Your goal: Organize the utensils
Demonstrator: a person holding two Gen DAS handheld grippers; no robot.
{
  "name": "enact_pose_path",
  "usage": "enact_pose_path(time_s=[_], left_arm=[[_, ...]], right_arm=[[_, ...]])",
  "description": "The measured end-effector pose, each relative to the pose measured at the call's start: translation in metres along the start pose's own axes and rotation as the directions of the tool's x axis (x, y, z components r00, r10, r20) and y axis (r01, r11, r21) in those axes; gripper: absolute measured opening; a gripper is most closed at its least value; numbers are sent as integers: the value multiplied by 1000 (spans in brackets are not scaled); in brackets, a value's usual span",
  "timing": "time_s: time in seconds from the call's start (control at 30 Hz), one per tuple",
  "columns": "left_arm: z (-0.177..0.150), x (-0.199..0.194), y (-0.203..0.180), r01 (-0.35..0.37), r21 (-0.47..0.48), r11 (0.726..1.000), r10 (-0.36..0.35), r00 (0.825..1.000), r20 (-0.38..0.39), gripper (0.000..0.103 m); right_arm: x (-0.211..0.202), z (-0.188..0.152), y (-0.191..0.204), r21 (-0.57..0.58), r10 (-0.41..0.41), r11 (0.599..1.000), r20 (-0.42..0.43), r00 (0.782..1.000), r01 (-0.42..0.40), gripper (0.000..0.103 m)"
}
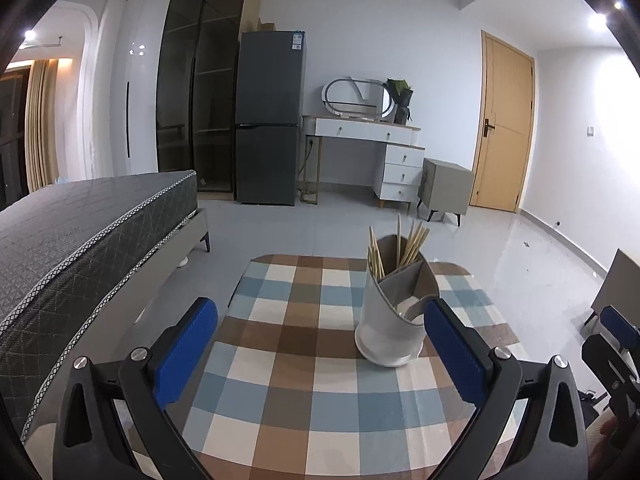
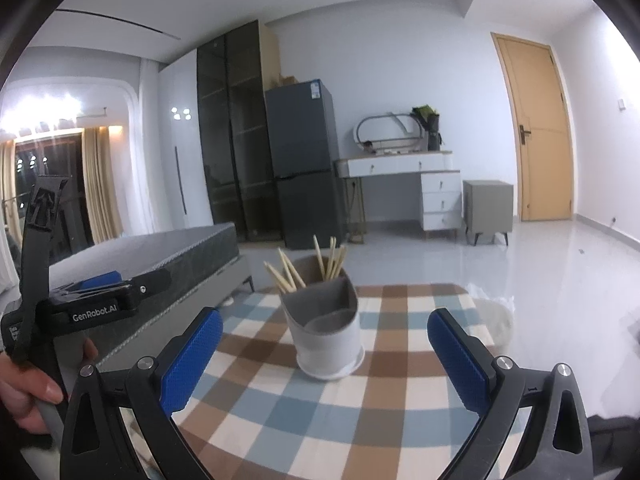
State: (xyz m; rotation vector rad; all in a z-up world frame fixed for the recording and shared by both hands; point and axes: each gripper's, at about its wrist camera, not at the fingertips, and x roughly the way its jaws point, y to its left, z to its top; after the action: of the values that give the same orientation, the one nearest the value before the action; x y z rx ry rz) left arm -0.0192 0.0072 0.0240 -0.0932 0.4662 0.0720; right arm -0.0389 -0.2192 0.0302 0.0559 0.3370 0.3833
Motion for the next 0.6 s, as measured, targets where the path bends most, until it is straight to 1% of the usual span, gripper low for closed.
enact_pose_path(time_s=[0.07, 0.2, 0.33, 0.4, 0.5, 0.6], left_arm=[[-5, 3, -1, -1, 9, 1000, 2, 1000, -11, 101], [-10, 10, -4, -10, 23, 1000, 11, 999, -39, 101], [-9, 11, -2, -7, -5, 1000, 7, 999, -53, 101], [-7, 9, -3, -15, 2, 1000, 15, 999, -48, 101], [-9, 9, -4, 4, -1, 1000, -4, 998, -61, 101], [-8, 8, -5, 6, 0, 1000, -6, 998, -65, 101]], right_arm=[[1, -1, 0, -1, 0, 1000, -4, 1000, 0, 103], [11, -8, -2, 23, -3, 1000, -62, 998, 4, 103], [16, -12, -4, 39, -11, 999, -89, 996, 15, 103], [17, -13, -5, 47, -10, 999, -95, 995, 14, 103], [18, -14, -4, 45, -13, 999, -103, 995, 17, 103], [17, -14, -3, 40, -13, 999, -106, 994, 17, 103]])
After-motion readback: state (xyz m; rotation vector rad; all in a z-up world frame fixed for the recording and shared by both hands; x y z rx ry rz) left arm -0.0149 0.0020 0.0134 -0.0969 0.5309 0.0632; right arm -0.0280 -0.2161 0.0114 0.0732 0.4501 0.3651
